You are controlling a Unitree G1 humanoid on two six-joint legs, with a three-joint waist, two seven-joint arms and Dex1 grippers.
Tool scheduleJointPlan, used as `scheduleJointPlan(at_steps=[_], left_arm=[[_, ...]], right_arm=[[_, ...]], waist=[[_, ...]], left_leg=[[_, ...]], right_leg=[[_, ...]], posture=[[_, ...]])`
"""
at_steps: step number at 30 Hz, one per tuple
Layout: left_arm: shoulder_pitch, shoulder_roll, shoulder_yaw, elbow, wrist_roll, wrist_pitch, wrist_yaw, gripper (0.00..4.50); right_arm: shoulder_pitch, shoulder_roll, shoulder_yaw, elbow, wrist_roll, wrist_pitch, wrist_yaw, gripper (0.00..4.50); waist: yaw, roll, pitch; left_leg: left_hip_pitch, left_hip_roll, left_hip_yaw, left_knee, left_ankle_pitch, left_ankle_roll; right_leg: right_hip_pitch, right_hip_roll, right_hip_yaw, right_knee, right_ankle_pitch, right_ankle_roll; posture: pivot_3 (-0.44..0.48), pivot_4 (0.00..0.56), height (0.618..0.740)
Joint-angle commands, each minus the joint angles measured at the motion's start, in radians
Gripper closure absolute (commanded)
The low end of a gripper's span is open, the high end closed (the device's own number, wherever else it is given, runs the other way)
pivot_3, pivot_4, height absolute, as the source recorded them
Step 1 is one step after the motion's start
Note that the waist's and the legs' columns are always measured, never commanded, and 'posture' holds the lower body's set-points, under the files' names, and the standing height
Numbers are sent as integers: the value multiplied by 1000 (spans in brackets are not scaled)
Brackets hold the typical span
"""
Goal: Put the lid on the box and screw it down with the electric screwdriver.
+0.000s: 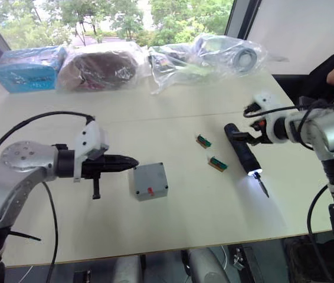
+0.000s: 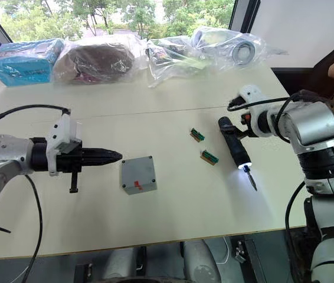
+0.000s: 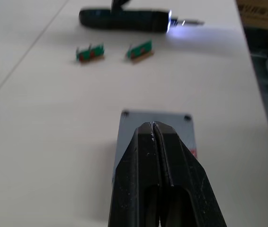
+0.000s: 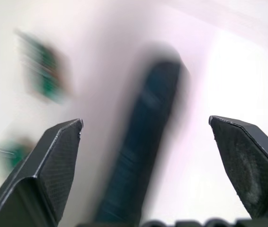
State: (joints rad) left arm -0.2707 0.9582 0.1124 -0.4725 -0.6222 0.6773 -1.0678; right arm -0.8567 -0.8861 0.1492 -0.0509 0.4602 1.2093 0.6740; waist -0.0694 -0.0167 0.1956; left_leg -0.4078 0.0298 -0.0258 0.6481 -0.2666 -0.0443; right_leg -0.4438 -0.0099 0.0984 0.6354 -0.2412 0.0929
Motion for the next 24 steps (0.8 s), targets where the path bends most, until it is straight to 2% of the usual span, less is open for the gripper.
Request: scheduleJointPlan(at_steps=[1,3,4,5,8,9,10,11,17,24], left_arm=[[77,31,12,45,66,-76,-27,4500],[107,35,-6,77,101,-112,-36,4500],[115,36,-19,91,120,-133,-43,4500],[119,33,-31,102,133,-146,-46,4500],[118,7,-80,135,176,-181,-43,4500],[113,-16,-104,155,193,-193,-30,4500],[108,-33,-120,169,206,-201,-21,4500],[104,-50,-130,182,218,-209,-10,4500],[37,-166,-227,261,303,-271,37,4500],[-71,-260,-285,367,363,-314,45,4500]], right_arm=[[88,31,-80,-259,114,-18,62,991],[153,58,-83,-345,147,-20,67,1574],[182,79,-75,-370,150,-22,56,2235],[214,101,-63,-392,150,-38,48,2347],[283,162,-19,-418,130,-79,26,3561],[304,175,3,-423,117,-102,27,3774],[318,181,18,-426,109,-120,29,4267],[327,187,27,-428,104,-129,28,4388],[347,271,133,-392,83,-190,48,4388],[329,331,206,-338,47,-207,59,4388]], waist=[[1,0,0],[3,-1,0],[3,-1,0],[6,-1,-1],[7,-1,-1],[7,-1,-1],[7,-1,-1],[6,-1,0],[2,-3,-1],[4,-3,-1]], left_leg=[[0,0,0,0,0,0],[0,0,-1,1,0,0],[0,0,-1,2,0,0],[0,0,-1,2,0,0],[0,0,0,6,0,0],[0,0,1,6,0,0],[0,0,1,7,0,0],[0,0,1,8,0,0],[1,0,1,16,0,0],[2,0,-1,17,0,0]], right_leg=[[0,0,0,0,0,0],[1,0,-1,1,0,0],[1,-1,-1,1,0,0],[1,-1,-1,1,0,0],[2,-1,0,1,1,-3],[3,-1,0,1,2,-3],[3,-1,0,1,2,-4],[4,-1,0,1,2,-4],[4,-1,0,10,2,-4],[4,0,0,13,4,-2]], posture=[[0,150,740],[0,150,740],[0,150,740],[0,150,740],[0,150,740],[0,150,740],[0,150,740],[0,150,740],[0,150,740],[0,150,740]])
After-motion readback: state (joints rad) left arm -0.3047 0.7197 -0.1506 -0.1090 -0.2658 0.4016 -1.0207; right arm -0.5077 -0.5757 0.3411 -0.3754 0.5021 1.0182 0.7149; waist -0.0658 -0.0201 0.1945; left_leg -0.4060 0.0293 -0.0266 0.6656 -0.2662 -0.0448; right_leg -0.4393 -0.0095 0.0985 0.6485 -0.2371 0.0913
